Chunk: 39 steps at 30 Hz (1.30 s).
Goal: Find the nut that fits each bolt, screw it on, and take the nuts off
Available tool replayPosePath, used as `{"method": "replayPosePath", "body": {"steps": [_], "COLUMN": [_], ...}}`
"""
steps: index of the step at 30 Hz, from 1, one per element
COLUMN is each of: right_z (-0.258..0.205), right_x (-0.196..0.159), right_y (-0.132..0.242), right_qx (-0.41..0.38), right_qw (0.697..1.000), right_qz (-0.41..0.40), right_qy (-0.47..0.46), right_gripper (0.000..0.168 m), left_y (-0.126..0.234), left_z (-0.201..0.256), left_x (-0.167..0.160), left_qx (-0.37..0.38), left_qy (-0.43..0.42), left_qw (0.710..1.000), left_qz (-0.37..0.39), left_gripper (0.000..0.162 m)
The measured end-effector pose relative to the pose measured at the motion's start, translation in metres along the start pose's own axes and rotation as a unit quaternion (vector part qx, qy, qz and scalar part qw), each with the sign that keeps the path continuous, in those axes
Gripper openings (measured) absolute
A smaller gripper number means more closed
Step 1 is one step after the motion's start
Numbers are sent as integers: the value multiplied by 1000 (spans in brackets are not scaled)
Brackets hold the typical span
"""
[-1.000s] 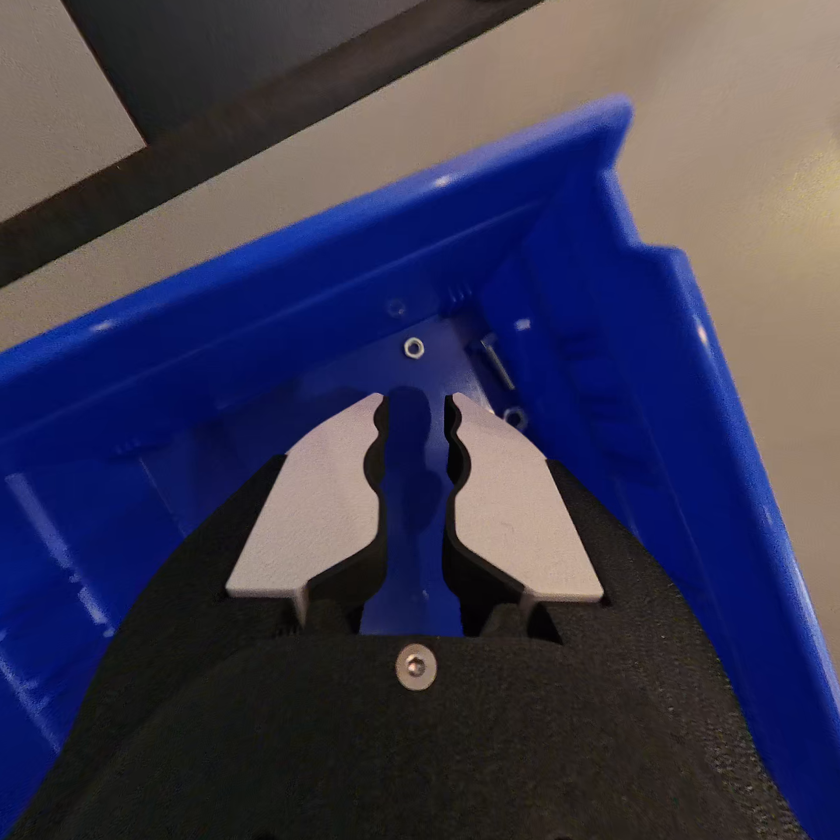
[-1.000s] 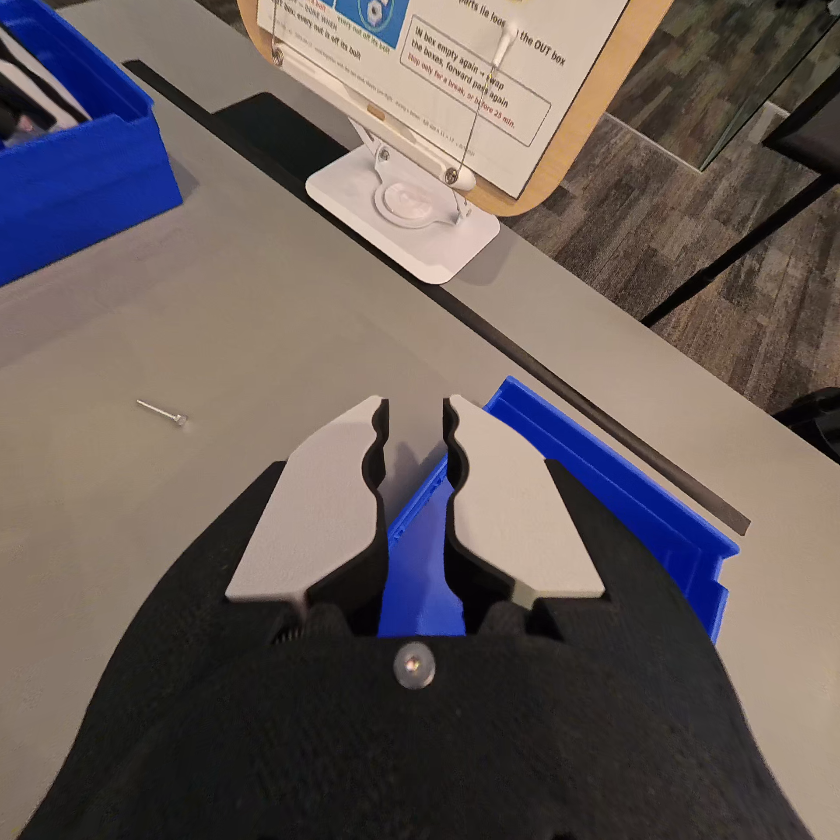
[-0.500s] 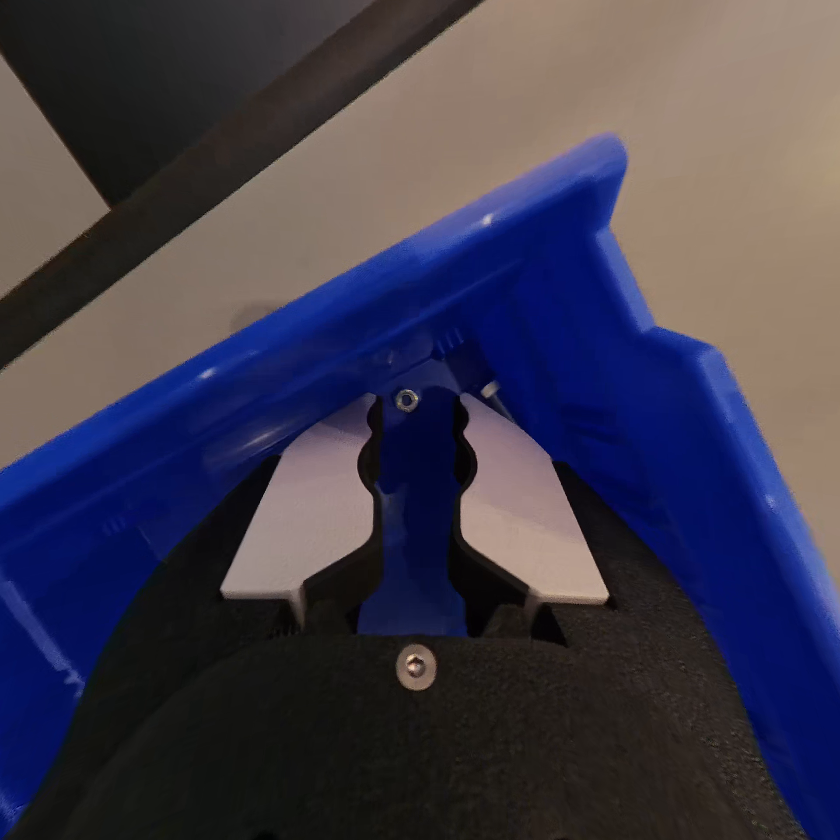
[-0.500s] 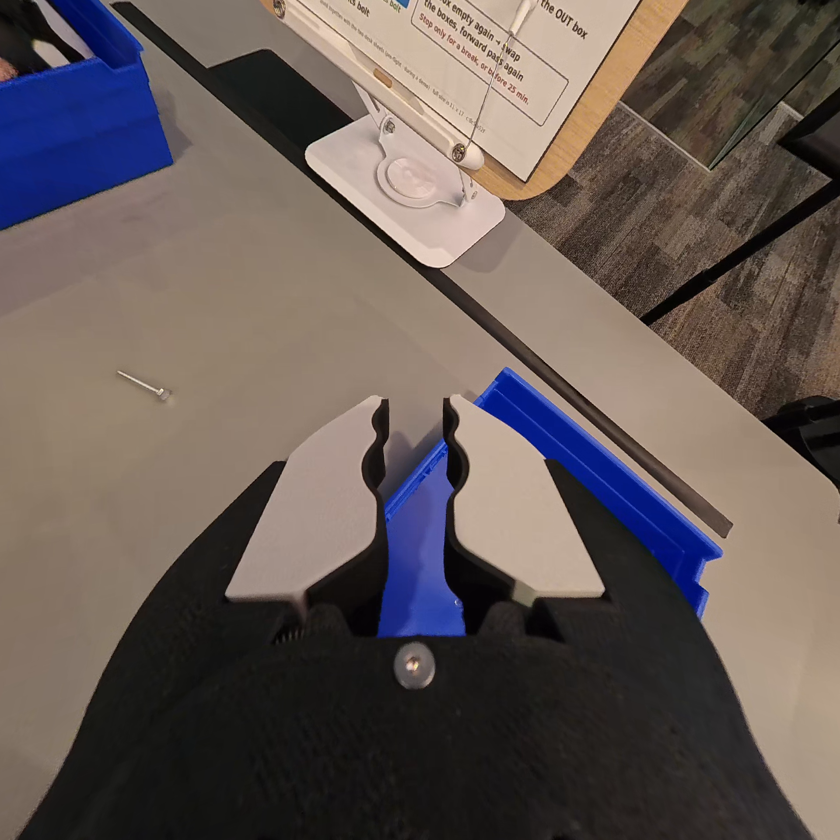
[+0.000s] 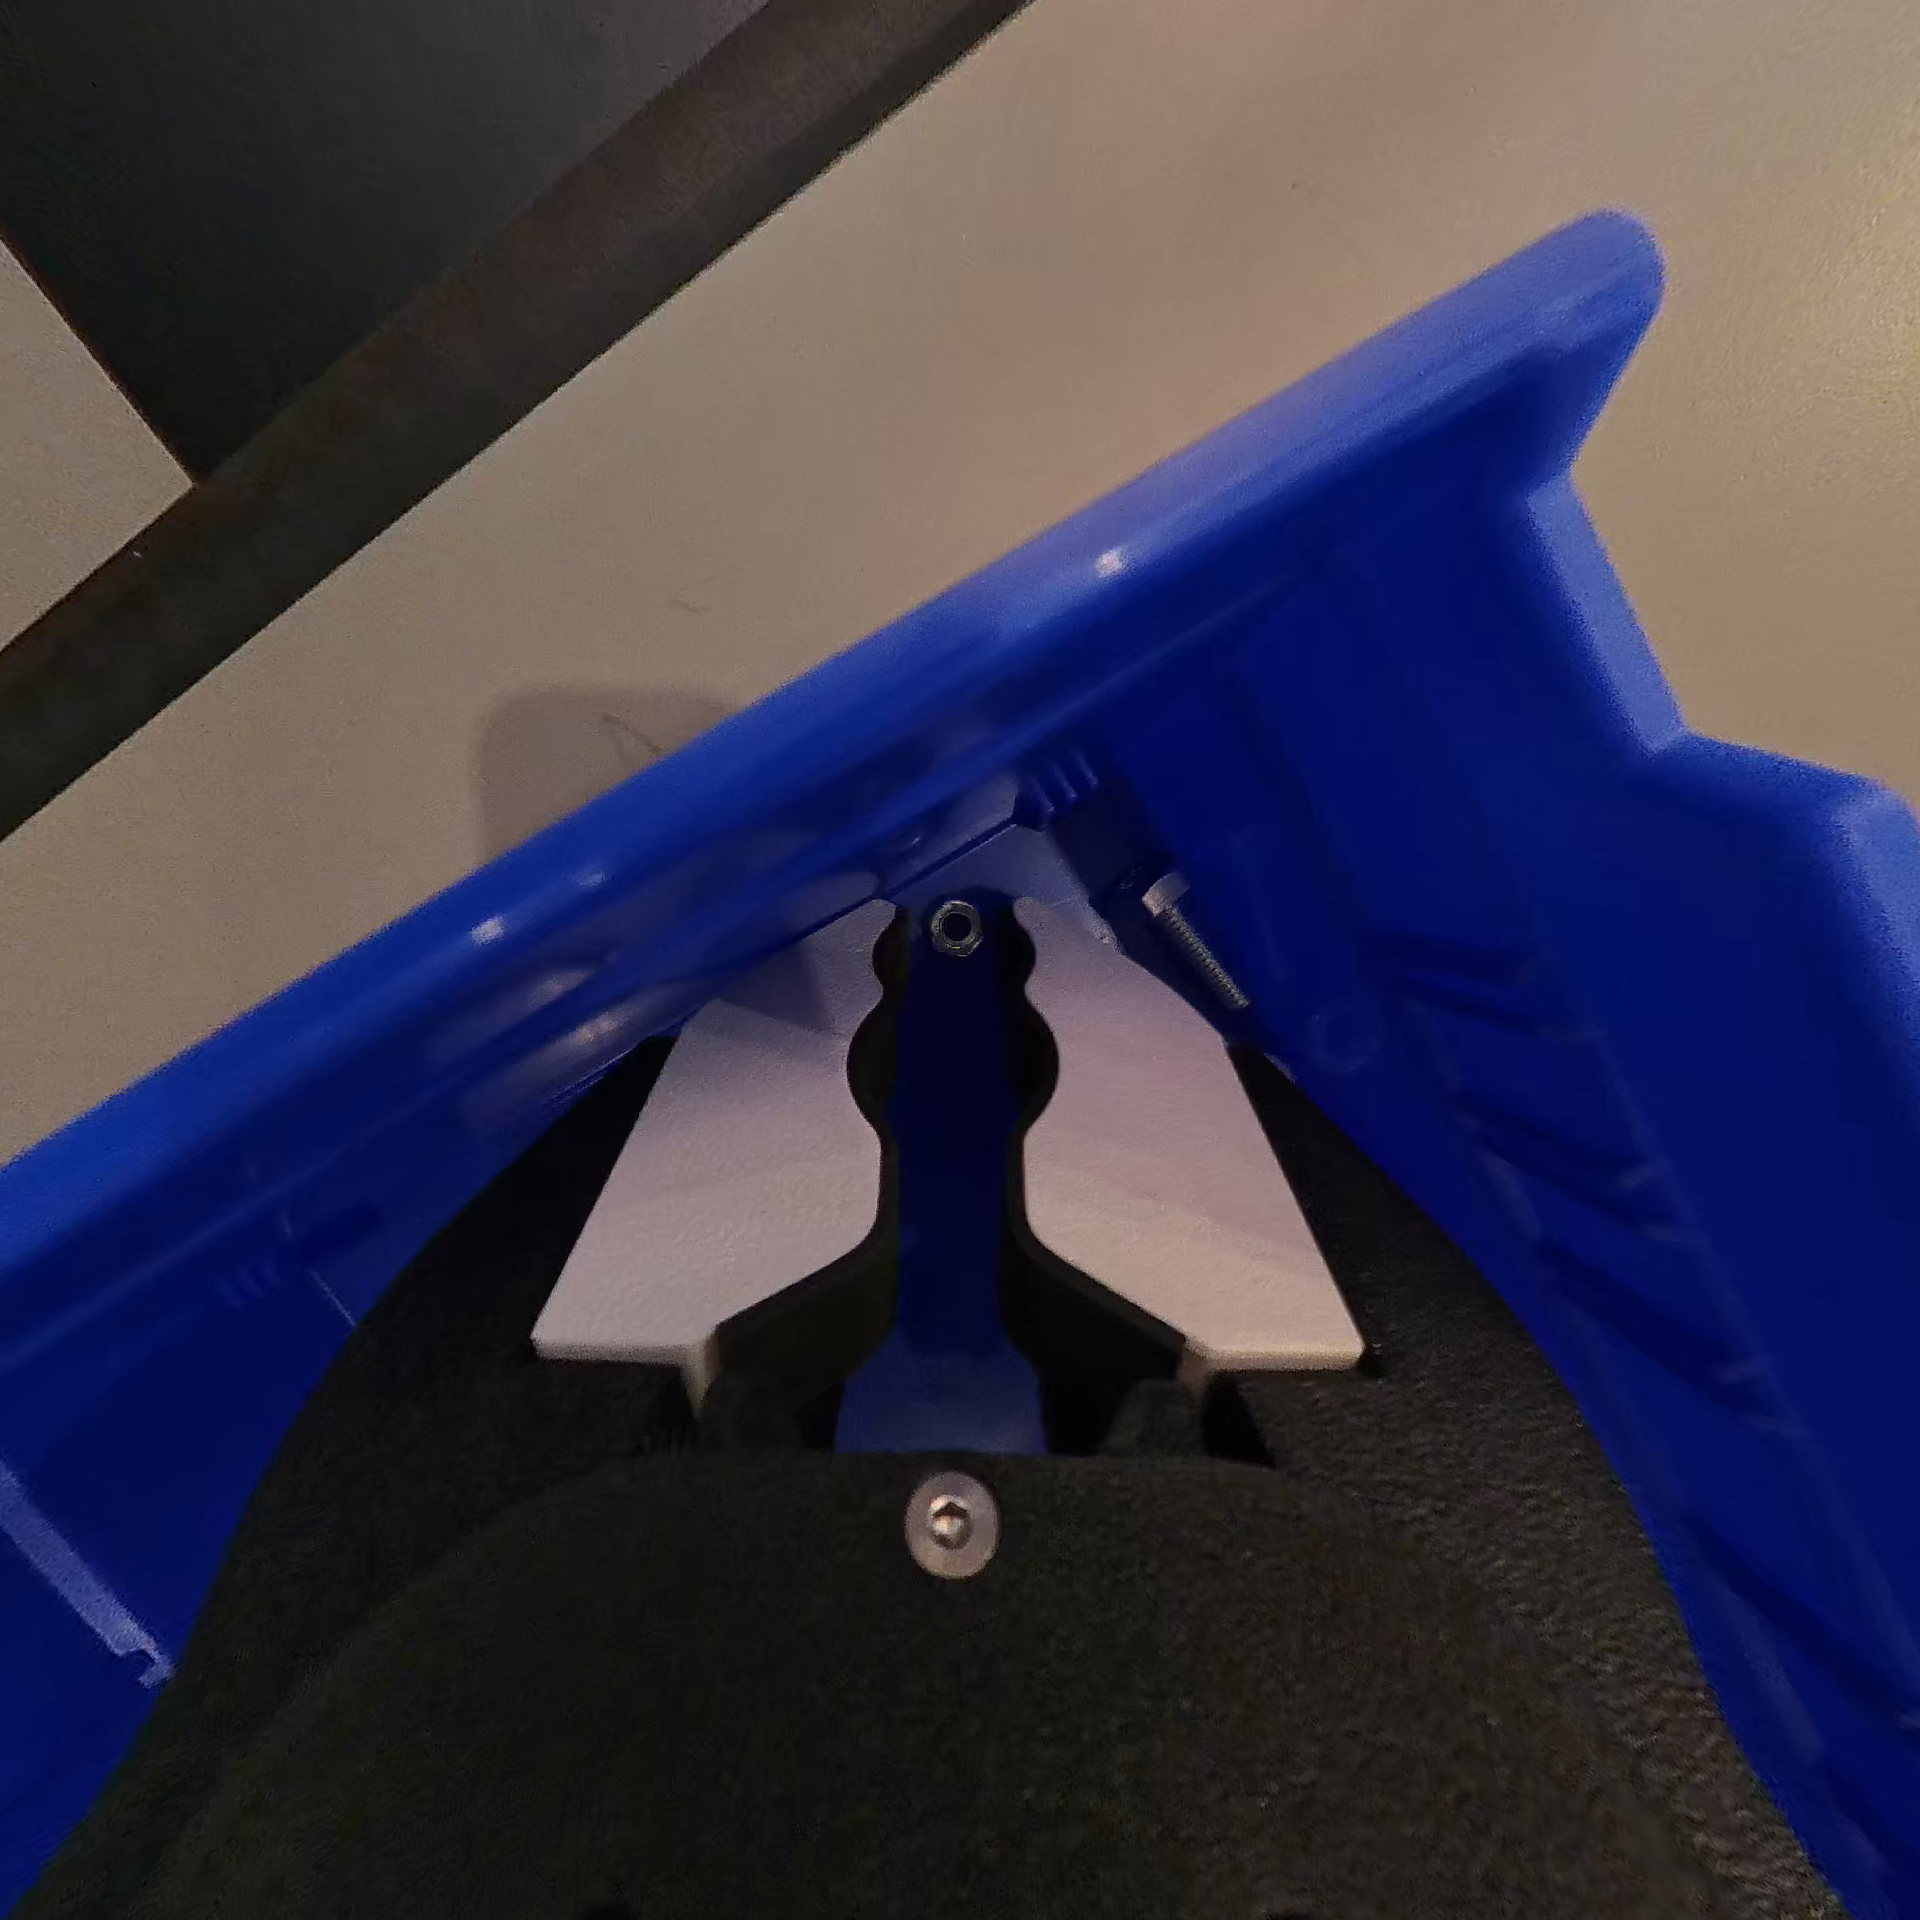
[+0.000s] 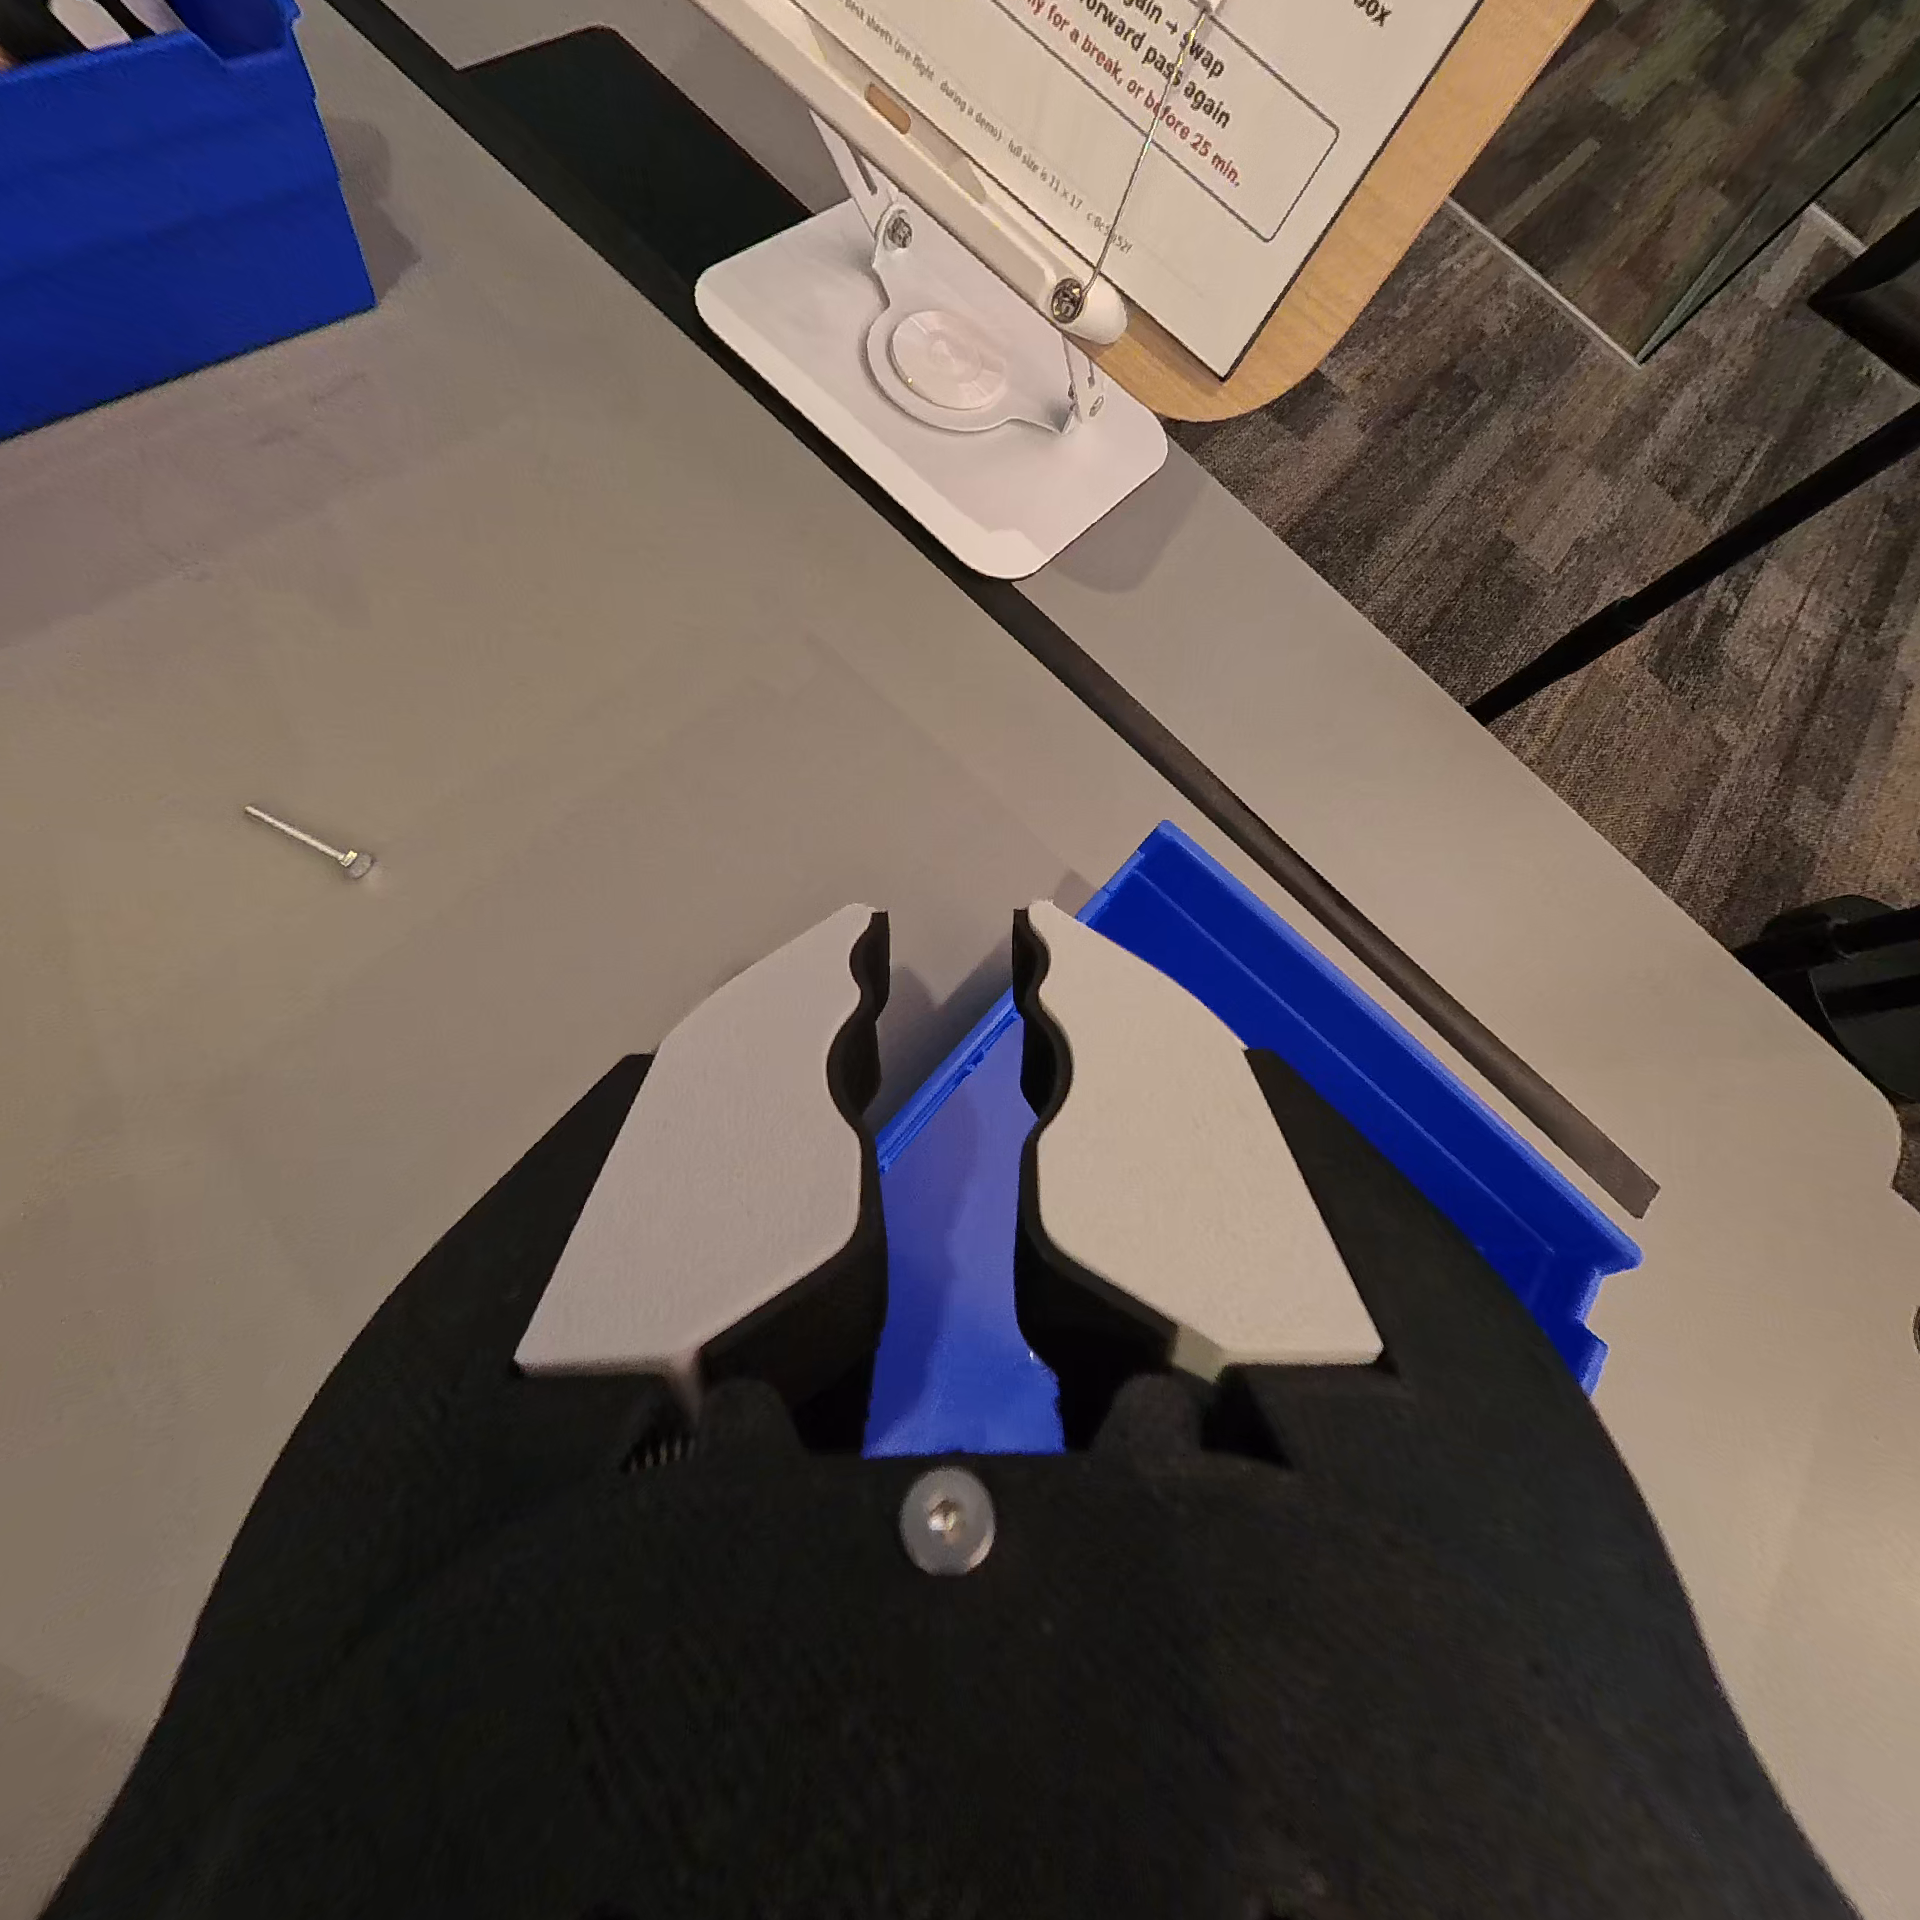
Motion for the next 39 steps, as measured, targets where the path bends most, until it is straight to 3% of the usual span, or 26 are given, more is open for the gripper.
{"method": "replayPosePath", "body": {"steps": [13, 22, 28, 35, 39], "right_z": [-1, 1, 0, -2, -4], "right_x": [-3, -3, -1, 4, 6], "right_y": [-4, -3, 0, 7, 12], "right_qx": [-2, 2, 6, 12, 17], "right_qw": [1000, 1000, 1000, 1000, 999], "right_qz": [-16, -12, -5, 13, 22], "right_qy": [8, 7, 10, 12, 17], "right_gripper": [24, 24, 24, 24, 24], "left_y": [1, 21, 74, 166, 184], "left_z": [0, 6, 25, 94, 158], "left_x": [-2, -32, -32, -22, -13], "left_qx": [15, -13, -39, -77, -106], "left_qy": [-28, -39, -91, -266, -336], "left_qw": [999, 999, 994, 945, 919], "left_qz": [8, -23, 53, 174, 177], "left_gripper": [11, 11, 11, 11, 11]}}
Point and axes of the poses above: each gripper's, where its closed fingertips meet, y back along the fingers, x out of its top, z = x × y across the jaws, the point moved 3 cm from there along y, back along the fingers, and after that the axes turned 2 degrees about -z, right-handed, at the moved point
